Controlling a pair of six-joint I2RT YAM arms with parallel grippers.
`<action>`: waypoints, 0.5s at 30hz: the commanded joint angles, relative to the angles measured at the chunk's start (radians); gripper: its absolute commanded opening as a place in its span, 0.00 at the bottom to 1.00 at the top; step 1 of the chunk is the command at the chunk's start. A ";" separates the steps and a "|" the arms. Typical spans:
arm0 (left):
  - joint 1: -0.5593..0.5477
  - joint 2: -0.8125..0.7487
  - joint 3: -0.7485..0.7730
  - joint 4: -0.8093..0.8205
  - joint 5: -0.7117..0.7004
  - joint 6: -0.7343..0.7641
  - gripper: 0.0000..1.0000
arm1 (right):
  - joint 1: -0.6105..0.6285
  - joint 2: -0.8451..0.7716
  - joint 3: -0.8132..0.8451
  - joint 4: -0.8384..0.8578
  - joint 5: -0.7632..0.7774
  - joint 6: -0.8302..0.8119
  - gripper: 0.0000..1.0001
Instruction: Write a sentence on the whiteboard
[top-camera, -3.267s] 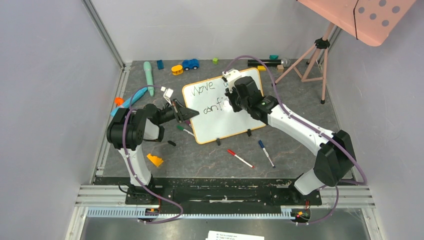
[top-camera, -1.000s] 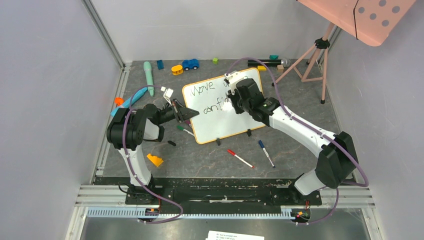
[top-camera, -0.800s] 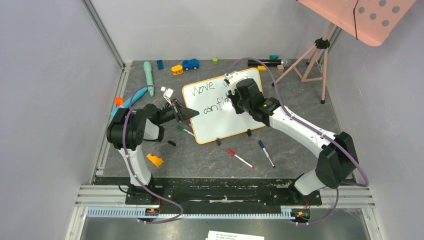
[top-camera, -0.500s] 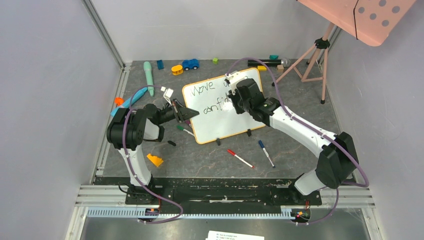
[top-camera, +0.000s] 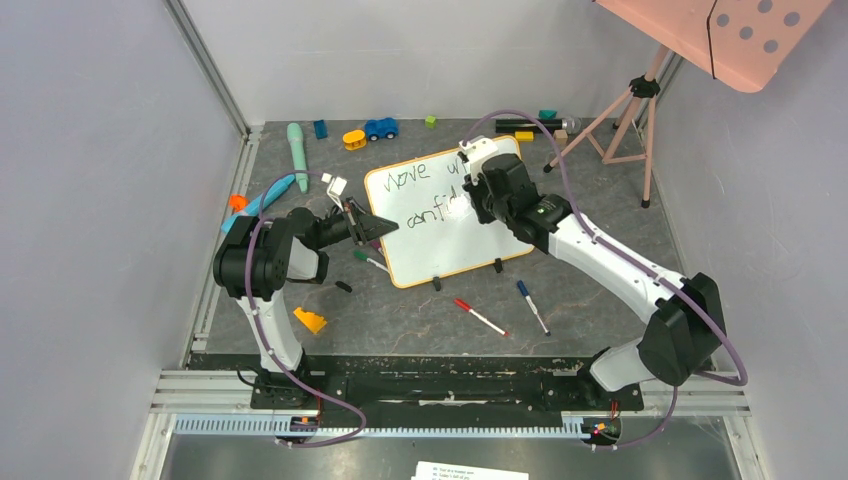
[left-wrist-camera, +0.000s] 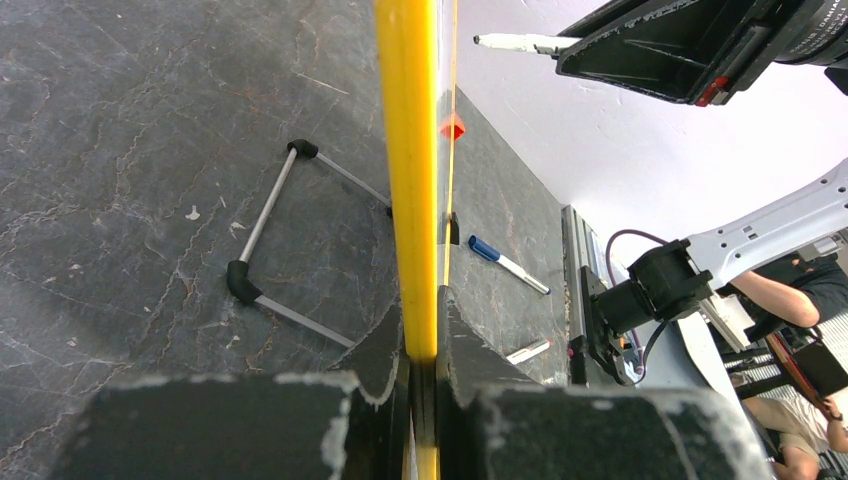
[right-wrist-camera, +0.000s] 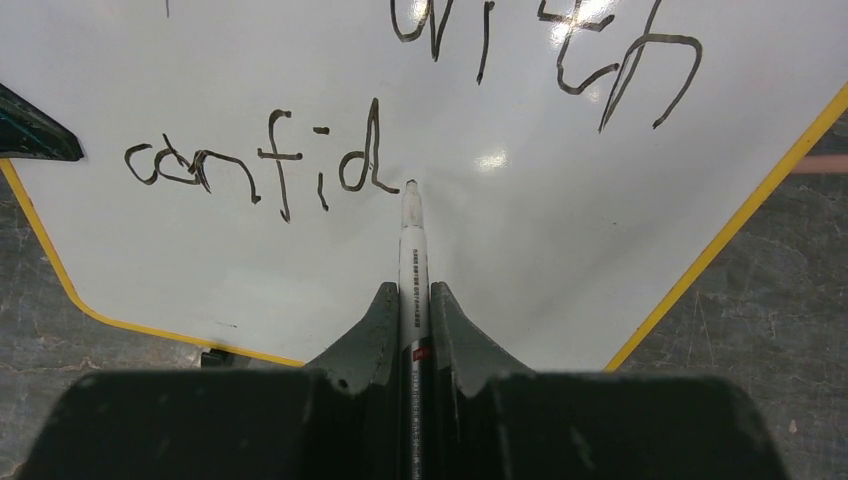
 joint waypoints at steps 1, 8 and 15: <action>0.003 0.012 -0.007 0.051 -0.047 0.188 0.02 | -0.009 -0.026 0.014 0.032 0.002 0.006 0.00; 0.004 0.013 -0.008 0.051 -0.047 0.188 0.02 | -0.012 -0.010 0.010 0.032 0.000 0.006 0.00; 0.004 0.012 -0.006 0.051 -0.047 0.186 0.02 | -0.013 0.020 0.015 0.033 -0.018 0.006 0.00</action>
